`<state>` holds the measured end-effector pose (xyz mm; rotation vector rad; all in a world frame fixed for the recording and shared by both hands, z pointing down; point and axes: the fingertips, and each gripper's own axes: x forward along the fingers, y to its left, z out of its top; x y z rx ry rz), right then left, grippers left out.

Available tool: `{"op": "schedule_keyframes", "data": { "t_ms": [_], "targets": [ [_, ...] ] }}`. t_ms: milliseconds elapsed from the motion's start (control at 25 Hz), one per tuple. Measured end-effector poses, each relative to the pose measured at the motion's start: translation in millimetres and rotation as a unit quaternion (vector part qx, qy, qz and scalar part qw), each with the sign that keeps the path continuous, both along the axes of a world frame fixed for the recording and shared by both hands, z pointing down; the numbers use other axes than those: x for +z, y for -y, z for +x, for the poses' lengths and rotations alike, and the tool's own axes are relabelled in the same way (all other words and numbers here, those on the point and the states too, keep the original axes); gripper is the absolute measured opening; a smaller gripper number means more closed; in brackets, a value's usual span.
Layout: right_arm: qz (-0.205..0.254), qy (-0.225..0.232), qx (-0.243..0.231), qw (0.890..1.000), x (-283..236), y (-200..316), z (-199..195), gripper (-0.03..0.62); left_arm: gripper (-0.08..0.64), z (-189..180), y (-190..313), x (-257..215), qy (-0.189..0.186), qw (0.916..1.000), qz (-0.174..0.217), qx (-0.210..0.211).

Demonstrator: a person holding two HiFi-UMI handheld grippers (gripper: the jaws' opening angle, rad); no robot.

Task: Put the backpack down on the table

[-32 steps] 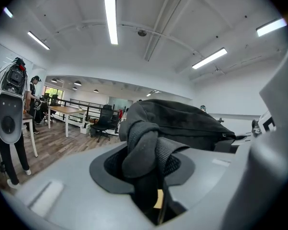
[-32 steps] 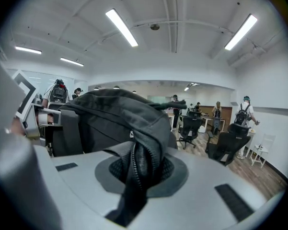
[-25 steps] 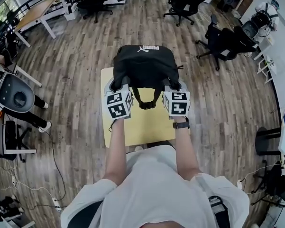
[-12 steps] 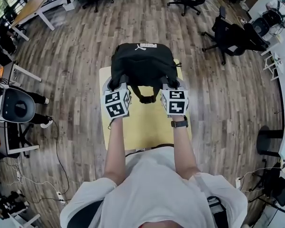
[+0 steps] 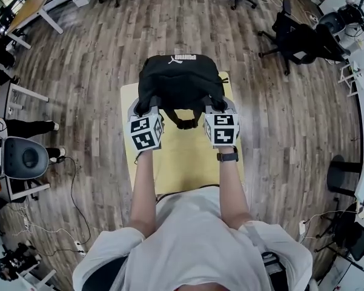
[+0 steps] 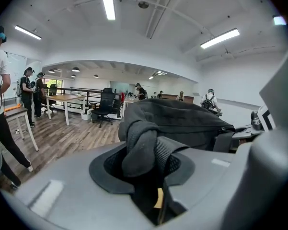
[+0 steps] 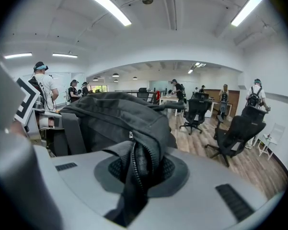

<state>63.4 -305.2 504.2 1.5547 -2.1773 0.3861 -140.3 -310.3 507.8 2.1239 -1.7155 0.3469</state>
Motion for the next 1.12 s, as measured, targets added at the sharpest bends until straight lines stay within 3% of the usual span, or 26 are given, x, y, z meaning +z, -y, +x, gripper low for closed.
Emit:
{"op": "schedule_keyframes", "data": {
  "t_ms": [320,1120],
  "targets": [
    [-0.018,-0.006,0.004,1.0,23.6,20.4,8.3,0.044,0.125,8.1,18.7,26.9,-0.003,0.9997,-0.023,0.011],
    [-0.072,-0.012,-0.009,0.997,94.6,47.7,12.9,0.044,0.127,12.8,41.6,98.4,0.034,0.9962,-0.076,0.025]
  ]
}}
